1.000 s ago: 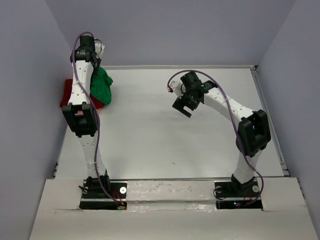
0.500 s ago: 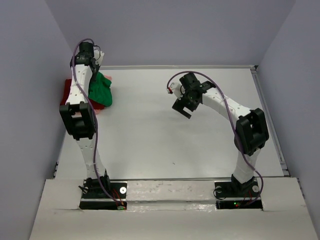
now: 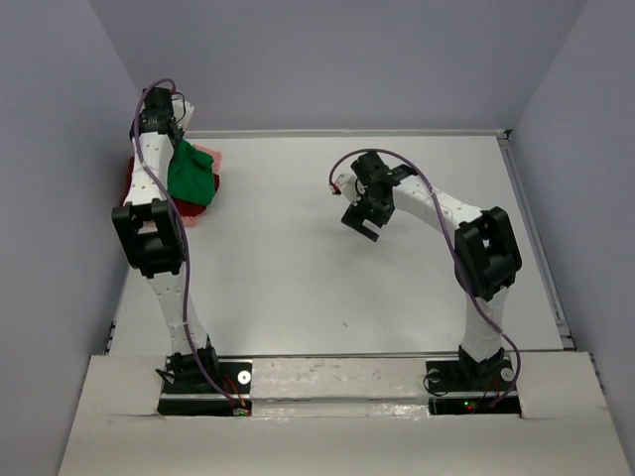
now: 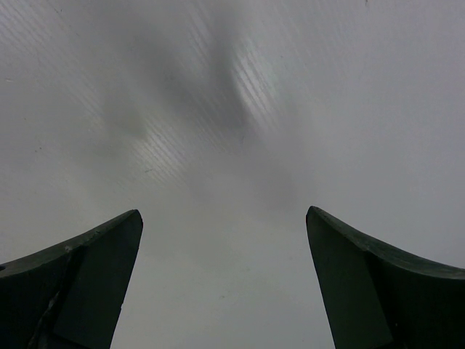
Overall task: Fold and stack the t-shirts
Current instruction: Neatly place the folded tshirt to the corner
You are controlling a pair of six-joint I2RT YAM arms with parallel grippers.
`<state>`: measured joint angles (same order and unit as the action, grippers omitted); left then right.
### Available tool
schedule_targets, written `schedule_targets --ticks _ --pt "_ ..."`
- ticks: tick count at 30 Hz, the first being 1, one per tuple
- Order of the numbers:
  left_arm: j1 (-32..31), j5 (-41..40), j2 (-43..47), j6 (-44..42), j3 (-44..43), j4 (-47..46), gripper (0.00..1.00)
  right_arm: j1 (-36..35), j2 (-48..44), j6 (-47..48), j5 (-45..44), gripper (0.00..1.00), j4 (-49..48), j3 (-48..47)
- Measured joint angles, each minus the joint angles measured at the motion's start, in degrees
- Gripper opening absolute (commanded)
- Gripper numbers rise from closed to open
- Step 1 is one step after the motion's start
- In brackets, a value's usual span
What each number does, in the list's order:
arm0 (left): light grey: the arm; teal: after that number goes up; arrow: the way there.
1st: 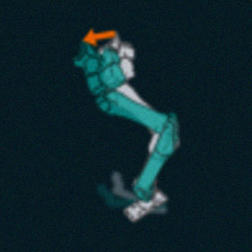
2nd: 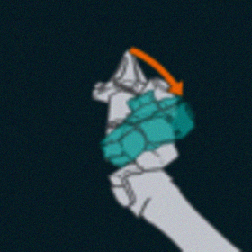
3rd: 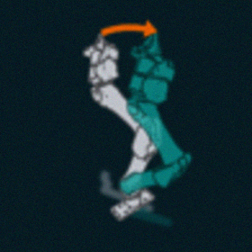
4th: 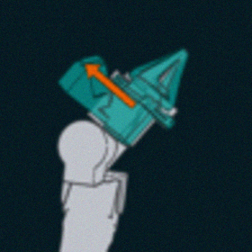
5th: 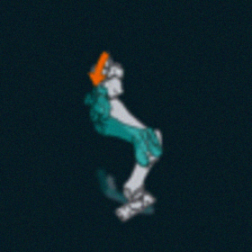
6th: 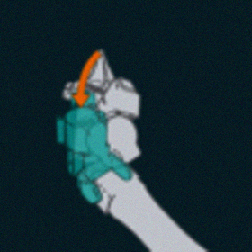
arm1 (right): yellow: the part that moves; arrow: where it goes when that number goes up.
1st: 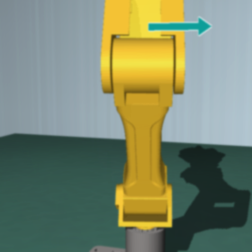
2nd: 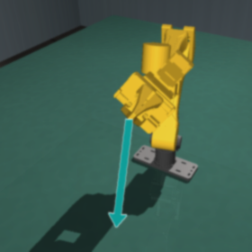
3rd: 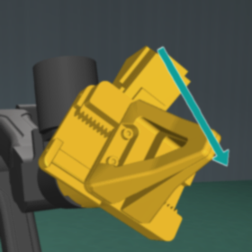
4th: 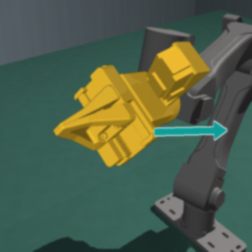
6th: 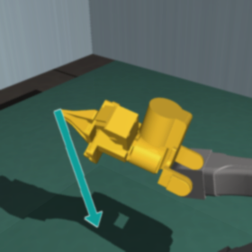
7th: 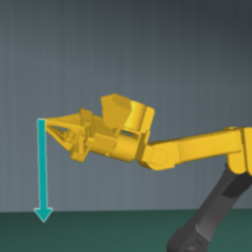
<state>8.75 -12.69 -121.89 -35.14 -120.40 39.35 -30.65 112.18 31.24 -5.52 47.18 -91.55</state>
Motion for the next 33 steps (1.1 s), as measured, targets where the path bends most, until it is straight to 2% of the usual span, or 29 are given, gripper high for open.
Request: schedule_targets --ticks 14,33 --pt "0.11 -3.69 -0.42 -4.04 13.49 -11.72 0.0 0.0 1.16 0.0 -0.76 1.0 0.39 0.26" --pt "2.05 -6.29 -1.11 -9.7 17.7 -21.64 0.0 0.0 3.02 0.0 -1.4 1.0 0.74 1.31"
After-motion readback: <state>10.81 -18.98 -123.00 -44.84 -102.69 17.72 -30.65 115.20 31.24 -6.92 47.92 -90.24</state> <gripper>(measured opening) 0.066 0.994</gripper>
